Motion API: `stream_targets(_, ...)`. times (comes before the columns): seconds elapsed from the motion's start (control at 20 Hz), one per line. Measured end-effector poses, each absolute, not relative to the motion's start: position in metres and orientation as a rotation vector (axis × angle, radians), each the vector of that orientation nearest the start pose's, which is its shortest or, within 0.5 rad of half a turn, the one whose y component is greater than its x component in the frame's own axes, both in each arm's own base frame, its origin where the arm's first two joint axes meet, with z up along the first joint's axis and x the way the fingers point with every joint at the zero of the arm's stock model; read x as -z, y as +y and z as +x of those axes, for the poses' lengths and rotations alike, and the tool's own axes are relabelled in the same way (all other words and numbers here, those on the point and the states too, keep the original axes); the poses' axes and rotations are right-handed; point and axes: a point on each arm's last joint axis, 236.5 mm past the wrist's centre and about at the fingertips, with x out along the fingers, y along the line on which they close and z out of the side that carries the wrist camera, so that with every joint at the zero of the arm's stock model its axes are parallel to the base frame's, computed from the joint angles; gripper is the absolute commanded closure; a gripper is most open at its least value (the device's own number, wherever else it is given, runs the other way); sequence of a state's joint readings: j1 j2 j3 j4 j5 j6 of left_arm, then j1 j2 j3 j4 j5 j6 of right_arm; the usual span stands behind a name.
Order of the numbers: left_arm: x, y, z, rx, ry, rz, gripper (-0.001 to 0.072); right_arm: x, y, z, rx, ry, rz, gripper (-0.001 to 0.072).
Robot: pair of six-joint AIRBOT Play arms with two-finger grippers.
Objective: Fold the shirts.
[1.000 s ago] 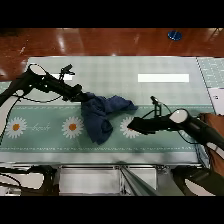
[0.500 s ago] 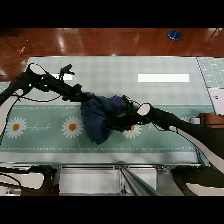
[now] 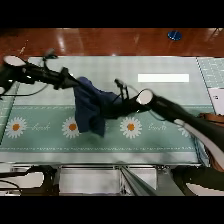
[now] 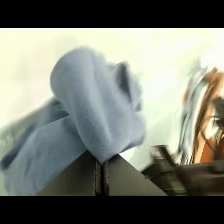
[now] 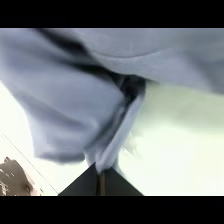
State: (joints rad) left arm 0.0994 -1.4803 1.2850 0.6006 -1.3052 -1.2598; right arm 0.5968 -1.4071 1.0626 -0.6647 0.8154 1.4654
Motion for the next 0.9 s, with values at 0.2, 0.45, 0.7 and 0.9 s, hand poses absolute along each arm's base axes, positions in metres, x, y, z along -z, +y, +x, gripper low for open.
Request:
stream_targets(0.2, -0.187, -0.093, 0.434, 0.583, 0.864, -0.655, 0.0691, -0.171, 0.297, 0.355, -0.748, 0.889, 0.311, 0.0691)
stream_targets(0.45, -0.360, -0.067, 0.382, 0.538, 0.442, -0.456, 0.0691, -0.388, 0.193, 0.328, -0.593, 0.395, 0.101, 0.0691)
stream_targets(0.7, -0.469, -0.061, 0.281, 0.367, 0.138, -0.169, 0.0691, -0.487, 0.111, 0.235, -0.444, 0.138, 0.021, 0.0690)
stream_targets(0.9, -0.496, -0.071, 0.200, 0.262, 0.026, -0.012, 0.0691, -0.501, 0.073, 0.174, -0.389, 0.089, 0.032, 0.0690)
